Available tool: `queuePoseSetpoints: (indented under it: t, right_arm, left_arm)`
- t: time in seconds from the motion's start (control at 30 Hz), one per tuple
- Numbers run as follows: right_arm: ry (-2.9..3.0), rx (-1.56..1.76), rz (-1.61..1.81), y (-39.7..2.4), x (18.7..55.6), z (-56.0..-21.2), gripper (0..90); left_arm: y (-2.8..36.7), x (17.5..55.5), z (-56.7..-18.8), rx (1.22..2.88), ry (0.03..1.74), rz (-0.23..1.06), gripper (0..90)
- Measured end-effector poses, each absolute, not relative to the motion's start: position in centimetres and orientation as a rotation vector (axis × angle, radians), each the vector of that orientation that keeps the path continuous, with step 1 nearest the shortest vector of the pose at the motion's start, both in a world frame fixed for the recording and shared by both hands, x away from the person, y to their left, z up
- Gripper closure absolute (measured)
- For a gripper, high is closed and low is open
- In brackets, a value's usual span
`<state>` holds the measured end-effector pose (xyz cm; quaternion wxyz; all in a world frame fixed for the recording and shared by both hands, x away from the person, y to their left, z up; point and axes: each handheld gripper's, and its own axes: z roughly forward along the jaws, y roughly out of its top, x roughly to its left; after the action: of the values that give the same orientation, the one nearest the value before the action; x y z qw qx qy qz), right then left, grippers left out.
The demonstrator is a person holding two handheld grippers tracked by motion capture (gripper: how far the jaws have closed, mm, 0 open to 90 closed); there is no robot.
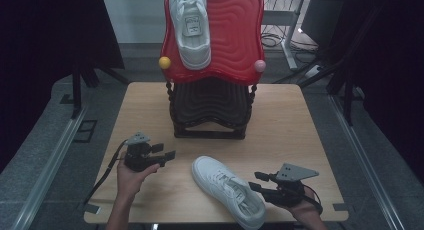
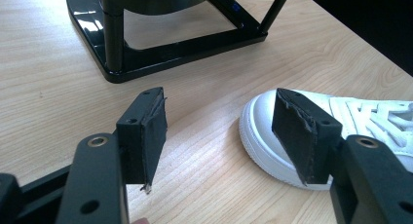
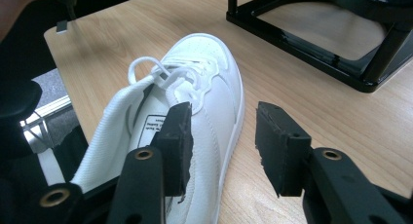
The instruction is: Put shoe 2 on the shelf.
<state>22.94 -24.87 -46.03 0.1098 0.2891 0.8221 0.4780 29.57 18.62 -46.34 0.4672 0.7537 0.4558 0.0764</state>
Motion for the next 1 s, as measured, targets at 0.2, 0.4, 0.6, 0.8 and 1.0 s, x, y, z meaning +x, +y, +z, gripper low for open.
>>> queuePoseSetpoints:
  t: [0.2,0.4,0.6,0.8,1.0]
  right_arm:
    - [2.440,0.869,1.398,-24.6,23.2,-46.4,54.4]
    - [2.461,0.857,1.395,-24.4,23.1,-46.4,53.0]
    - [2.470,0.853,1.385,-24.0,23.1,-46.6,51.7]
    - [2.492,0.808,1.347,-22.6,22.9,-46.3,51.7]
    - [2.511,0.818,1.260,-21.1,24.2,-47.0,51.7]
  left_arm:
    - [18.6,29.6,-46.4,1.851,1.115,0.184,37.5]
    - [18.5,29.6,-46.5,1.857,1.118,0.183,37.5]
    - [18.3,29.7,-46.6,1.864,1.114,0.180,37.5]
    - [18.4,29.7,-46.5,1.855,1.117,0.183,37.5]
    - [18.4,29.6,-46.6,1.854,1.115,0.185,37.6]
